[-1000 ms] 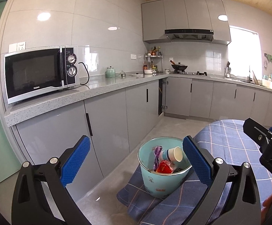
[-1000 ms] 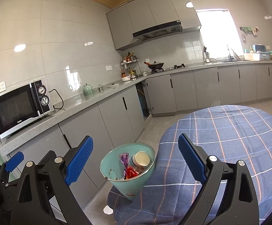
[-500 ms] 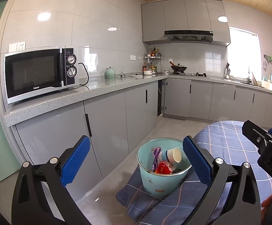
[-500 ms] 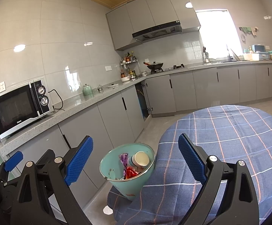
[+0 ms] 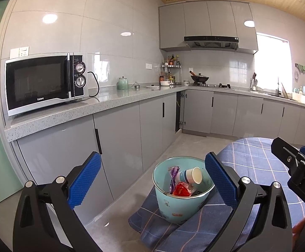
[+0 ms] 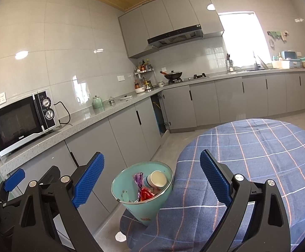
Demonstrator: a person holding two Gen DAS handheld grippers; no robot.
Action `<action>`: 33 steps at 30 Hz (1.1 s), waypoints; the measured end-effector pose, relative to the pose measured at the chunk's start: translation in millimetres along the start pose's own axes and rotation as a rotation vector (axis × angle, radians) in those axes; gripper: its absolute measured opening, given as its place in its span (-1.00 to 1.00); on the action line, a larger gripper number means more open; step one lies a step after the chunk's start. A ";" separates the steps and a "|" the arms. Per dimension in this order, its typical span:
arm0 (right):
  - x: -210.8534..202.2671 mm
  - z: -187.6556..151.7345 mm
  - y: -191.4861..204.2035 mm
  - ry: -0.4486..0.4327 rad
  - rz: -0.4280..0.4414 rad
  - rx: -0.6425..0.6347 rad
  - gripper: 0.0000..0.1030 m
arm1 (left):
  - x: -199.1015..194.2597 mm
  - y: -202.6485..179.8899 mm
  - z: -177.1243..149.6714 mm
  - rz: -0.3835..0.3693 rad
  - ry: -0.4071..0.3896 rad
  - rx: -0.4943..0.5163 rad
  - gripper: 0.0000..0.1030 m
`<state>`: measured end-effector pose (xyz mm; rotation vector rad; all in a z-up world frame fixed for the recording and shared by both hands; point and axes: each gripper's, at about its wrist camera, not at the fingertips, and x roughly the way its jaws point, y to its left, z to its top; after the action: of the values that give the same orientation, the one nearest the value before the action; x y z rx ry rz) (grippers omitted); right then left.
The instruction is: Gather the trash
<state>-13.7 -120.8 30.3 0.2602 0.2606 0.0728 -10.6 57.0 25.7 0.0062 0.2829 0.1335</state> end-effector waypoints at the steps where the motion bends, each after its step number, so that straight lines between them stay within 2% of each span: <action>1: -0.5 0.2 -0.3 -0.001 -0.001 0.002 0.77 | -0.2 0.2 -0.1 0.001 -0.002 0.001 0.89; 22: -2.5 1.2 -0.4 -0.007 -0.009 0.004 0.78 | -0.4 5.9 3.5 0.016 -0.003 -0.023 0.89; 28: -1.5 0.3 -0.7 -0.003 -0.010 0.005 0.78 | 6.1 7.9 2.9 -0.030 0.042 -0.052 0.89; 33: -1.1 -0.2 -1.3 -0.001 -0.012 0.005 0.79 | 6.0 5.6 0.2 -0.036 0.049 -0.039 0.89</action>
<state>-14.8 -122.1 30.0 0.2637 0.2619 0.0599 -5.6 63.3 24.4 -0.0413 0.3293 0.1037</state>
